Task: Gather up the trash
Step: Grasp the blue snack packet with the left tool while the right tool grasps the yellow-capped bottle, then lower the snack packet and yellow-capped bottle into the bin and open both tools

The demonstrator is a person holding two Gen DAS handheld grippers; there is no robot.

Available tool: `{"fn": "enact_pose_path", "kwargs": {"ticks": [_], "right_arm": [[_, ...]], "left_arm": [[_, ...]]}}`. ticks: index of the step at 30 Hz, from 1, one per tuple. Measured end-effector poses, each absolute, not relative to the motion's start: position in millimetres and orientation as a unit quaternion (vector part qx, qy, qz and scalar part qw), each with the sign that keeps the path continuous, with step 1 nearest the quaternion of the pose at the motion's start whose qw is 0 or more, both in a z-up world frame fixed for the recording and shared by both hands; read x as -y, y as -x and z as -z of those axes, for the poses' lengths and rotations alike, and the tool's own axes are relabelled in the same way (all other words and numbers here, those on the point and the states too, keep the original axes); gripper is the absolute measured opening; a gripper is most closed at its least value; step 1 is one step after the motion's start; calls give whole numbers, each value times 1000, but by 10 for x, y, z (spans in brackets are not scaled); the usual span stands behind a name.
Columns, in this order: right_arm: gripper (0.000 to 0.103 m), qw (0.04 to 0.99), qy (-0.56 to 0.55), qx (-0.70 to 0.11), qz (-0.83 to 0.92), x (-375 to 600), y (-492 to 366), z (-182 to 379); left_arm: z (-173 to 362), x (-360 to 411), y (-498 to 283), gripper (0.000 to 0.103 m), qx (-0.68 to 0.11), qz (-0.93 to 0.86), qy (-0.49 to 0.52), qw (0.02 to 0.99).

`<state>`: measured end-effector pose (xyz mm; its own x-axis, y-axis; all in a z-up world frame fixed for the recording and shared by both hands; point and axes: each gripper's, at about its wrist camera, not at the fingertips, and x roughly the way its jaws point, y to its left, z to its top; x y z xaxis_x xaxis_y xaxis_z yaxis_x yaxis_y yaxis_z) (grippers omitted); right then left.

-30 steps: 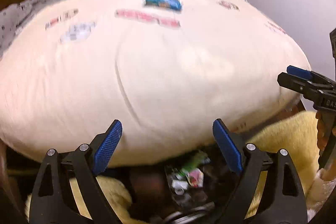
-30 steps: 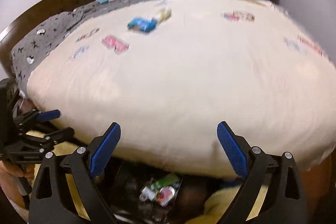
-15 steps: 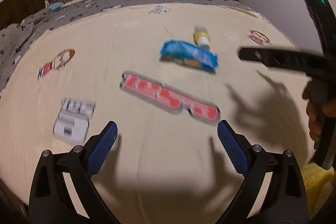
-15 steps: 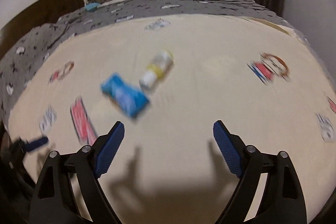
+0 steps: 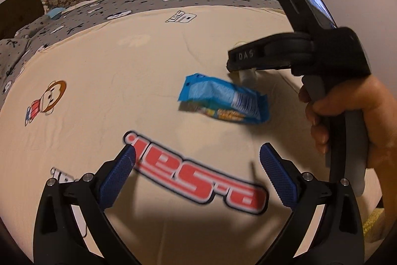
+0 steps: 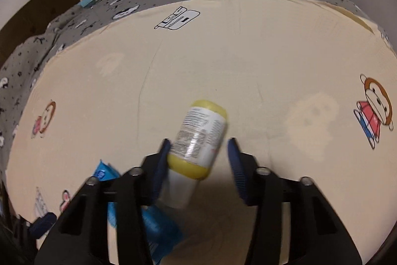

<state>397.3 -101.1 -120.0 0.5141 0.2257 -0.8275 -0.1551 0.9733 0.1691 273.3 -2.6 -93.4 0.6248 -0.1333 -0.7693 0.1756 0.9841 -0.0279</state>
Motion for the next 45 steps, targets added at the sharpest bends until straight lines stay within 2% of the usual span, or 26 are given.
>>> {"fn": "enact_pose_path", "kwargs": {"ticks": [13,22,23,29,35,45], "right_arm": [[36,879,-41,-466,-88,1815,-3758,1009],[36,881,-38,-460,-106,2046,-3472,966],[36,881,-35,-458,-109,2060,-3436,950],[36,886,-28,-447,-119,2114,-3248,843],[36,892,-21,-429,-141,2092,-2915,719],[36,903,3,-394,-173,1930,-2023,526]], "left_arm": [[1004,458,-3226,95,-432,100,-86,892],[1158,566,-3535,94,-456,116,-51,881],[1148,573,-3535,88,-452,116,-51,883],[1111,568,-3512,78,-449,128,-45,883],[1011,498,-3286,77,-449,126,-42,884],[510,317,-2151,77,-403,132,-44,904]]}}
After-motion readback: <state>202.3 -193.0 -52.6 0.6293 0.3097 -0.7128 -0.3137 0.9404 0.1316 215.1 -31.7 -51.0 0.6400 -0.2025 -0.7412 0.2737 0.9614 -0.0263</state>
